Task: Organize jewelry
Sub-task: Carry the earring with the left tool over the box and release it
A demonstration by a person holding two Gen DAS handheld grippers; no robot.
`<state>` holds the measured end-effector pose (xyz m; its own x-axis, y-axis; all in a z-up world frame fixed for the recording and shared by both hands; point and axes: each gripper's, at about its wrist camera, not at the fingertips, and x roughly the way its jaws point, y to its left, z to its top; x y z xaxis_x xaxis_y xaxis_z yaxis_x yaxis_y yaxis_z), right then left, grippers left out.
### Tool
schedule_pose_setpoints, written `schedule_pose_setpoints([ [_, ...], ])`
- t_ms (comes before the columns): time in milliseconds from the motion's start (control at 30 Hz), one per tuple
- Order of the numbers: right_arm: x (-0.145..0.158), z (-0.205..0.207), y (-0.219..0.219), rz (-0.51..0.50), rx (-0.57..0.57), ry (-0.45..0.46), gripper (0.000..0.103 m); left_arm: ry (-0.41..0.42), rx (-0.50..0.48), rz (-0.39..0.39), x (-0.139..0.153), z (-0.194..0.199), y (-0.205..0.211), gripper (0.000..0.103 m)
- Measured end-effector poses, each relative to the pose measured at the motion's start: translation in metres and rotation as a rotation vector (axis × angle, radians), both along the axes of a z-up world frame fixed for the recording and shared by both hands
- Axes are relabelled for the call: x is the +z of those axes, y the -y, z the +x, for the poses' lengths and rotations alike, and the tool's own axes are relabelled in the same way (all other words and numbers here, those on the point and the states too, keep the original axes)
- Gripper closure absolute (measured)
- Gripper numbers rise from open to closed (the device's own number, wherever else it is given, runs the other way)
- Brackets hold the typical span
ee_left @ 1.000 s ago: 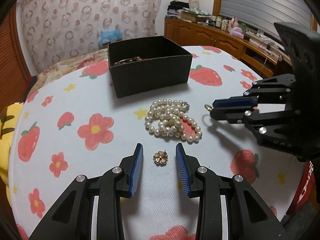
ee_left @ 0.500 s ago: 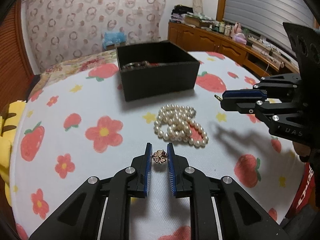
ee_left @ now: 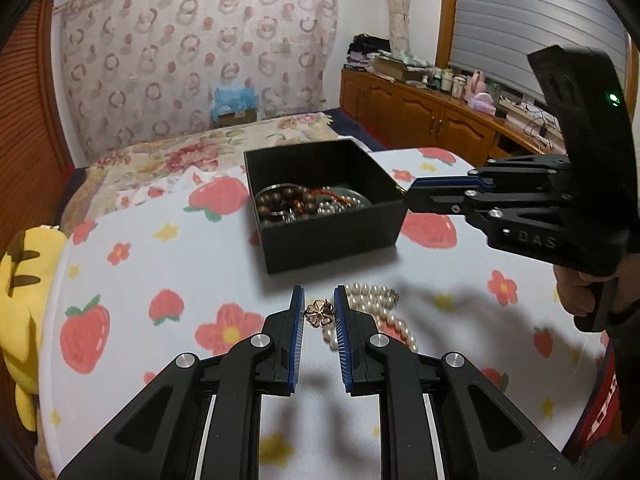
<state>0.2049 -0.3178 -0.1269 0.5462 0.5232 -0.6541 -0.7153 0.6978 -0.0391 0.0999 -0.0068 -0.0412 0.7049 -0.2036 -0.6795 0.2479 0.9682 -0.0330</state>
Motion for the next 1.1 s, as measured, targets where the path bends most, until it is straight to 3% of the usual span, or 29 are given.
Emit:
schedule_pose_setpoints([
  [400, 0.006, 0.035, -0.016, 0.049, -0.029, -0.017, 0.089, 0.040, 0.022, 0.011, 0.023, 0.042, -0.002, 0.089],
  [467, 0.006, 0.037, -0.015, 0.053, -0.043, -0.013, 0.077, 0.043, 0.025, 0.009, 0.026, 0.051, -0.001, 0.089],
  [500, 0.005, 0.039, -0.014, 0.056, -0.052, -0.010, 0.064, 0.043, 0.026, 0.009, 0.025, 0.053, -0.001, 0.089],
  [533, 0.005, 0.039, -0.013, 0.059, -0.053, -0.013, 0.063, 0.041, 0.028, 0.010, 0.026, 0.057, 0.000, 0.089],
  [967, -0.001, 0.024, 0.013, 0.066, -0.078, 0.007, 0.063, 0.034, 0.042, 0.022, 0.029, 0.088, 0.013, 0.089],
  [1100, -0.005, 0.015, 0.017, 0.061, -0.070, 0.011, 0.063, 0.025, 0.051, -0.004, 0.027, 0.096, 0.010, 0.084],
])
